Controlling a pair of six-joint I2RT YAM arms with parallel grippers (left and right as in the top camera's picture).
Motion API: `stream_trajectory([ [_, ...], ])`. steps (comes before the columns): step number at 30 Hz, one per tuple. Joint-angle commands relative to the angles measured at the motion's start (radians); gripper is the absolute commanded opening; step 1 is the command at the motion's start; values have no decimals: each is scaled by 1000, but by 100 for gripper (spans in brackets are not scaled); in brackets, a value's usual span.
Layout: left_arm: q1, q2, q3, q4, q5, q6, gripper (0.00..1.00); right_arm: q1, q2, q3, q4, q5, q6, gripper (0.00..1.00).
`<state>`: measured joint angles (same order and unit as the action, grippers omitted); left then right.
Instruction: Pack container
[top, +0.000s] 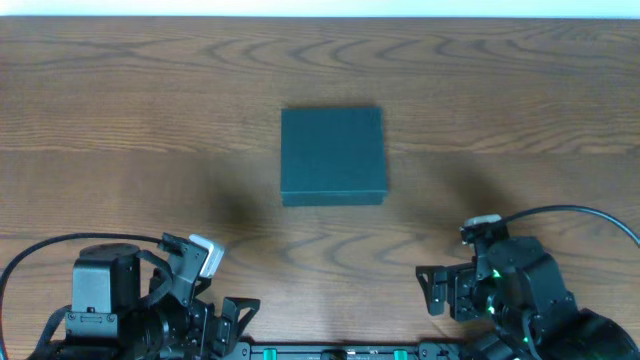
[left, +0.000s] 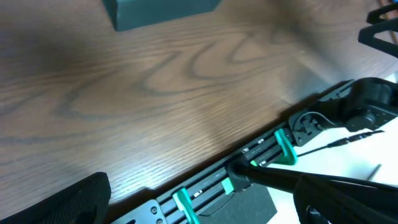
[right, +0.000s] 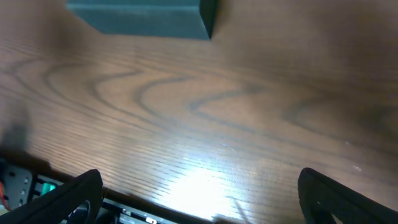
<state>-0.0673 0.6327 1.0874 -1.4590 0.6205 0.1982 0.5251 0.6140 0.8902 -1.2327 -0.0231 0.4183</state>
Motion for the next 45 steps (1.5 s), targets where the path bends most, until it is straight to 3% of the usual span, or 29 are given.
stream_trajectory([
  [1, 1, -2, 1, -1, -93, -11, 95, 8, -3, -12, 1, 16, 19, 99],
  [6, 1, -2, 1, -2, -192, -11, 95, 8, -3, -12, 1, 16, 19, 99],
  [14, 11, -21, 1, 1, -208, -11, 95, 8, -3, -12, 1, 16, 19, 99],
  [21, 90, -178, -101, 405, -285, -11, 95, 8, -3, -12, 1, 16, 19, 99],
  [29, 159, -420, -506, 776, -426, -21, 95, 8, -3, -12, 1, 16, 19, 99],
  [34, 174, -499, -746, 1010, -488, -129, 95, 8, -3, -12, 1, 16, 19, 99],
  [38, 174, -527, -853, 1126, -499, -156, 95, 8, -3, -12, 1, 16, 19, 99],
  [45, 174, -590, -963, 1180, -521, -226, 95, 8, -3, -12, 1, 16, 19, 99],
])
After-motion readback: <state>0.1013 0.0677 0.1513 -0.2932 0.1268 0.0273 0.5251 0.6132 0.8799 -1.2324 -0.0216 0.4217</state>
